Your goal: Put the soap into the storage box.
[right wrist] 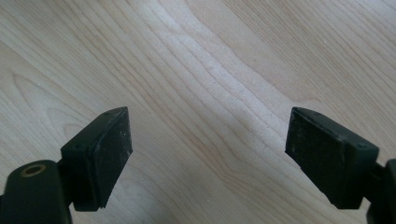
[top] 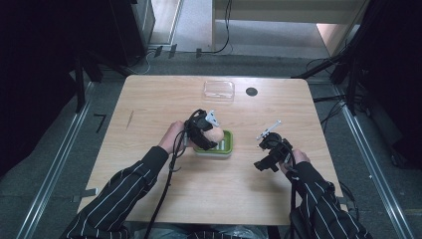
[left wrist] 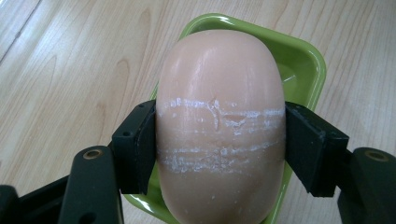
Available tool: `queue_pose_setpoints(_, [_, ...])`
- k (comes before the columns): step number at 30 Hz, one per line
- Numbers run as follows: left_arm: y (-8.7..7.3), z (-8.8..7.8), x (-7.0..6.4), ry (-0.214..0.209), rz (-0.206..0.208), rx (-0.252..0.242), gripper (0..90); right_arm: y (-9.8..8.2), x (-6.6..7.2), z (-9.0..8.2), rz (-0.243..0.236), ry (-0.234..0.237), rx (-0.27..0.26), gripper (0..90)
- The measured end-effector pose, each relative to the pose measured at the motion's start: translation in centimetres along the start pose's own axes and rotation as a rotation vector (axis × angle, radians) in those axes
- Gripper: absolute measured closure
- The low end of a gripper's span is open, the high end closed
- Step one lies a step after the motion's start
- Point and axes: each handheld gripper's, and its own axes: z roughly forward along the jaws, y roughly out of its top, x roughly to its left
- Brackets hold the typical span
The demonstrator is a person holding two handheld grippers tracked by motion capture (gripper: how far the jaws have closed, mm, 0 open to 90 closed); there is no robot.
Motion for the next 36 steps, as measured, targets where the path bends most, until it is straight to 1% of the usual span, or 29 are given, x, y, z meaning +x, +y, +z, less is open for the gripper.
queue_pose_setpoints(2, [0.1, 0.2, 0.0, -0.002, 0.008, 0.004, 33.5, 0.0, 0.0, 0.0, 0.000, 0.001, 0.000, 15.4])
queue_pose_setpoints(6, [0.1, 0.5, -0.1, -0.008, 0.012, 0.007, 33.5, 0.0, 0.0, 0.0, 0.001, 0.003, 0.001, 15.4])
queue_pose_setpoints(7, [0.1, 0.5, -0.1, -0.004, 0.015, 0.013, 33.5, 0.0, 0.0, 0.0, 0.000, 0.003, 0.001, 15.4])
queue_pose_setpoints(9, [0.1, 0.6, -0.1, -0.003, 0.009, 0.006, 33.5, 0.0, 0.0, 0.0, 0.000, 0.002, 0.000, 15.4])
queue_pose_setpoints(12, [0.0, 0.7, -0.1, 0.005, 0.012, 0.001, 33.5, 0.0, 0.0, 0.0, -0.001, 0.001, 0.001, 15.4])
queue_pose_setpoints(13, [0.0, 0.7, 0.0, -0.004, 0.006, 0.000, 33.5, 0.0, 0.0, 0.0, -0.001, 0.002, 0.002, 15.4])
queue_pose_setpoints(15, [0.0, 0.8, 0.0, 0.001, 0.008, 0.000, 33.5, 0.0, 0.0, 0.0, -0.001, 0.002, 0.002, 15.4])
queue_pose_setpoints(17, [-0.1, 0.9, -0.1, -0.005, 0.008, 0.003, 33.4, 0.0, 0.0, 0.0, 0.000, 0.001, 0.001, 15.4])
queue_pose_setpoints(19, [-0.1, 1.0, -0.1, 0.000, 0.005, 0.001, 33.4, 0.0, 0.0, 0.1, 0.000, 0.002, 0.002, 15.4])
queue_pose_setpoints(21, [-0.1, 1.1, -0.1, -0.001, -0.003, 0.000, 33.4, 0.0, 0.0, 0.1, 0.001, 0.003, 0.006, 15.4])
queue_pose_setpoints(22, [-0.2, 1.1, 0.0, 0.003, 0.001, 0.002, 33.4, 0.0, 0.0, 0.1, -0.001, 0.004, 0.007, 15.4])
queue_pose_setpoints(24, [-0.3, 1.2, 0.0, 0.003, -0.010, -0.006, 33.4, 0.0, 0.1, 0.1, -0.001, 0.004, 0.007, 15.4])
queue_pose_setpoints(25, [-0.3, 1.2, 0.0, 0.001, -0.013, -0.002, 33.4, 0.0, 0.1, 0.1, -0.001, 0.004, 0.007, 15.4])
queue_pose_setpoints(26, [-0.3, 1.3, 0.0, 0.006, -0.005, 0.004, 33.4, 0.0, 0.1, 0.1, 0.000, 0.003, 0.007, 15.4])
queue_pose_setpoints(28, [-0.3, 1.4, 0.0, 0.003, -0.009, 0.003, 33.4, 0.0, 0.1, 0.1, -0.003, 0.003, 0.005, 15.4])
queue_pose_setpoints(31, [-0.3, 1.5, -0.1, 0.002, -0.002, 0.013, 33.3, 0.0, 0.0, 0.1, 0.000, 0.005, 0.008, 15.4])
queue_pose_setpoints(36, [-0.3, 1.7, -0.1, 0.007, -0.014, 0.016, 33.2, 0.0, 0.0, 0.1, -0.003, 0.005, 0.007, 15.4])
